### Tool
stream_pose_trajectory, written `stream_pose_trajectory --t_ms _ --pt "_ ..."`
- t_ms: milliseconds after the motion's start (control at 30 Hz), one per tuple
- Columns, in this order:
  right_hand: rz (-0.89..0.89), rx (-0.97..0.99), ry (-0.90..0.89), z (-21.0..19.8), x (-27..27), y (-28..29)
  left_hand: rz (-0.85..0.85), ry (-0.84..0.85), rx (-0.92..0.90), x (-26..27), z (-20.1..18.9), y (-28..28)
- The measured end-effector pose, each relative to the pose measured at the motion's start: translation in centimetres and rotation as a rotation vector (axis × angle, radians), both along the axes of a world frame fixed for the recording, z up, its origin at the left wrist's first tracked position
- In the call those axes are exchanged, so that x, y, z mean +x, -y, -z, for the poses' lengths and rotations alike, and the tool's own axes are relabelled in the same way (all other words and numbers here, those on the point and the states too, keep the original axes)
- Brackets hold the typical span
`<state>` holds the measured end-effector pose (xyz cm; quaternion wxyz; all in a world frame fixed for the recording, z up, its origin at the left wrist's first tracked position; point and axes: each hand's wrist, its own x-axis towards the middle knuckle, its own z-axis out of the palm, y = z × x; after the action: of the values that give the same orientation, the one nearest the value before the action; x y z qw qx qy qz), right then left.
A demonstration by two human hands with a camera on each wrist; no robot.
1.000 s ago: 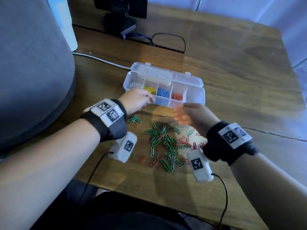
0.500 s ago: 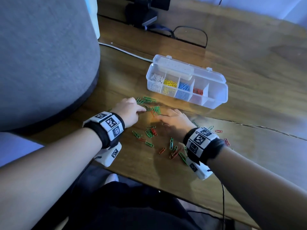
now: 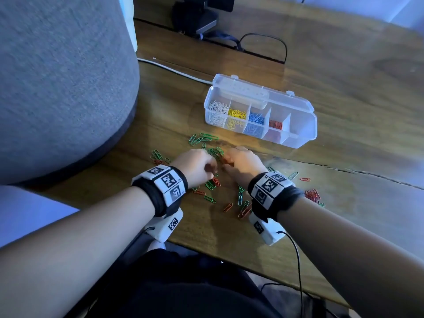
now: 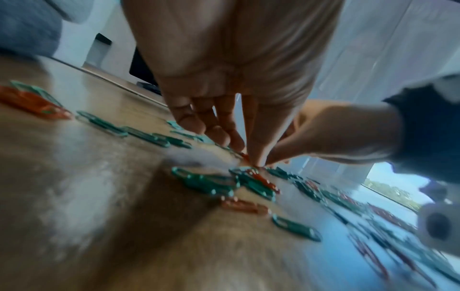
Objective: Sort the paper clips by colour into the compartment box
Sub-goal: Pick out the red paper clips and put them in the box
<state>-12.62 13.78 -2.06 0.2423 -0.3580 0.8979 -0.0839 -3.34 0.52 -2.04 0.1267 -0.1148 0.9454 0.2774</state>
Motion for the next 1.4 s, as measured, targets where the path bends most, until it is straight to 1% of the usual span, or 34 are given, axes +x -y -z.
stream_pose_trajectory --t_ms 67,133,300,333,400,500,567,600,633,700,733,767,833,900,967,1033,1067,1100,1133,1167,1200,1233,1267,1300,1333,1367,1400 --pt "0.056 -0.025 0.032 0.0 -0.2 -0.1 0.048 0.018 0.037 0.4 0.4 -0.7" --pt "0.071 -0.011 0.039 0.0 -0.5 -0.3 0.058 0.009 0.042 0.8 0.8 -1.0" --pt "-0.067 0.143 -0.046 -0.6 -0.7 -0.2 0.034 -0.022 -0.017 0.7 1.0 -1.2" --pt "-0.084 0.149 -0.069 -0.7 -0.8 -0.2 0.030 -0.024 -0.022 0.6 0.8 -1.2" --pt "-0.041 0.082 -0.087 -1.1 -1.1 -0.6 0.011 -0.036 -0.003 0.5 0.3 -1.1" --pt "0.122 -0.095 -0.007 -1.5 -1.7 -2.1 -0.071 -0.083 0.074 0.4 -0.3 -0.9" --pt "0.229 -0.191 0.122 -1.8 -1.9 -3.3 -0.184 -0.120 0.169 0.6 -0.6 -0.6" --pt "0.300 -0.261 0.237 -2.0 -1.8 -4.0 -0.247 -0.127 0.247 0.7 -0.7 -0.5" --pt "0.388 -0.354 0.399 -2.1 -1.6 -4.6 -0.315 -0.124 0.369 0.9 -0.8 -0.5" --pt "0.551 -0.528 0.719 -2.3 -1.0 -5.5 -0.464 -0.112 0.706 1.4 -1.0 -0.6" --pt "0.601 -0.590 0.831 -2.2 -0.7 -5.9 -0.531 -0.108 0.860 1.6 -1.1 -0.7" --pt "0.628 -0.639 0.922 -2.1 -0.5 -6.3 -0.580 -0.108 0.969 1.9 -1.2 -0.9" --pt "0.638 -0.726 1.073 -1.6 -0.1 -6.8 -0.620 -0.117 1.071 2.4 -1.5 -1.3" --pt "0.632 -0.784 1.199 -1.5 0.2 -7.2 -0.626 -0.122 1.118 2.8 -1.6 -1.7" --pt "0.631 -0.819 1.292 -1.4 0.6 -7.6 -0.674 -0.122 1.196 3.1 -1.6 -1.8" --pt "0.666 -0.822 1.353 -1.3 0.9 -7.8 -0.751 -0.096 1.337 3.3 -1.5 -1.8" --pt "0.680 -0.788 1.346 -1.2 1.1 -7.7 -0.788 -0.070 1.409 3.5 -1.5 -1.7" --pt "0.681 -0.728 1.298 -1.1 1.3 -7.4 -0.823 -0.038 1.457 3.7 -1.5 -1.7" --pt "0.655 -0.646 1.178 -0.9 1.7 -7.1 -0.862 -0.006 1.476 3.9 -1.3 -1.6" --pt "0.572 -0.533 0.977 -0.8 2.2 -6.7 -0.903 0.019 1.481 4.1 -1.3 -1.6" --pt "0.437 -0.394 0.711 -0.7 2.7 -6.4 -0.943 0.033 1.476 4.2 -1.1 -1.5" --pt "0.257 -0.257 0.444 -0.7 3.1 -6.2 -0.974 0.035 1.467 4.4 -1.1 -1.5" --pt "0.053 -0.140 0.249 -0.6 3.7 -6.1 -0.998 0.031 1.443 4.5 -1.0 -1.3" --pt "-0.118 -0.048 0.133 -0.4 4.3 -6.1 -1.000 0.020 1.399 4.7 -1.0 -1.2" --pt "-0.228 0.006 0.076 -0.3 4.7 -6.3 -0.972 -0.004 1.319 4.9 -0.9 -1.0" --pt "-0.275 0.026 0.054 -0.2 5.1 -6.5 -0.902 -0.038 1.176 5.1 -0.7 -1.0" --pt "-0.283 0.016 0.042 -0.2 5.3 -6.6 -0.788 -0.066 0.955 5.4 -0.6 -0.9"
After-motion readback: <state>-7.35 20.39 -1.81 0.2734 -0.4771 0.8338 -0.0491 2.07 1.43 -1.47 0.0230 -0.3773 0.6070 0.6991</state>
